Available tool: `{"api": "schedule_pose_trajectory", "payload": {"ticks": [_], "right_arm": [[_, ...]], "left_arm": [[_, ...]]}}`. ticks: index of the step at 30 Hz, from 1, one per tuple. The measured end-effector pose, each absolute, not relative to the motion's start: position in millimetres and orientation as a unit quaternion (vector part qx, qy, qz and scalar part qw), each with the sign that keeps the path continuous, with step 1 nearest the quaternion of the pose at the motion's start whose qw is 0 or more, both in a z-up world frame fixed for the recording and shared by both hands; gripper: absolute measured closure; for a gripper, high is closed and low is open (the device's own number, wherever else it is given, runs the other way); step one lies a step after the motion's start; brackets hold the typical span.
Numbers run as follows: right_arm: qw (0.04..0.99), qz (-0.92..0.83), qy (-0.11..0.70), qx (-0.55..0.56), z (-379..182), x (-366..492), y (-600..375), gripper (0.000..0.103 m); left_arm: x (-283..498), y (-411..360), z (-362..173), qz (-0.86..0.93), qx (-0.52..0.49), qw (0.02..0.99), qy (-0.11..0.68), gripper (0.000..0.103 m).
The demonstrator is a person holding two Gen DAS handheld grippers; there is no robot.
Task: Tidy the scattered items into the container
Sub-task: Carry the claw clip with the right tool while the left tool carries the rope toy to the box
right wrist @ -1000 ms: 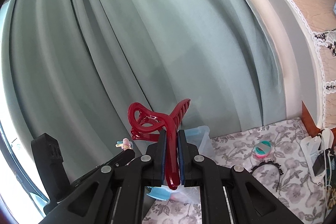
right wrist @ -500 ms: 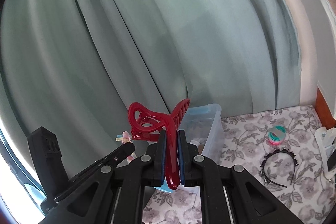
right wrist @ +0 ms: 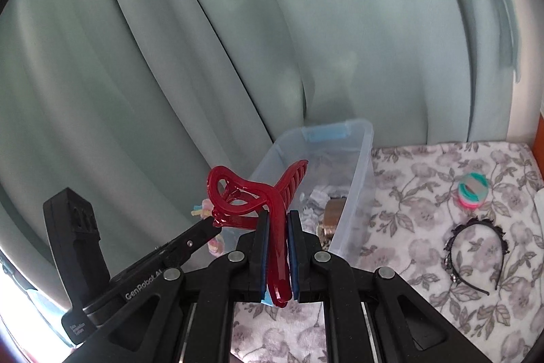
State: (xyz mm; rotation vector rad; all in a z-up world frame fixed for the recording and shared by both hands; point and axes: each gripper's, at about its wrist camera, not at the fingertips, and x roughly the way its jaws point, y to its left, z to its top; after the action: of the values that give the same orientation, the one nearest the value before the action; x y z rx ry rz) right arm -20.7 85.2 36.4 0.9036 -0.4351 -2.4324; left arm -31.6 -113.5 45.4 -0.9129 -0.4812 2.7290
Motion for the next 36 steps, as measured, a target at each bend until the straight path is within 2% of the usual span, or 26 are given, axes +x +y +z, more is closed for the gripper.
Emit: {"api": "schedule_pose_trajectory", "payload": {"ticks": [20, 36], "right_arm": [[0.267, -0.853, -0.161, 0.418, -29.9, -81.6, 47.2, 0.092], [0.259, -0.845, -0.162, 0.438, -47.4, -88.4, 37.8, 0.091]], "left_arm": [[-76.7, -136.9, -21.7, 0.905, -0.372, 0.092, -0.184, 0.095], [-78.0, -130.4, -20.0, 0.91, -0.372, 0.095, -0.158, 0.095]]}}
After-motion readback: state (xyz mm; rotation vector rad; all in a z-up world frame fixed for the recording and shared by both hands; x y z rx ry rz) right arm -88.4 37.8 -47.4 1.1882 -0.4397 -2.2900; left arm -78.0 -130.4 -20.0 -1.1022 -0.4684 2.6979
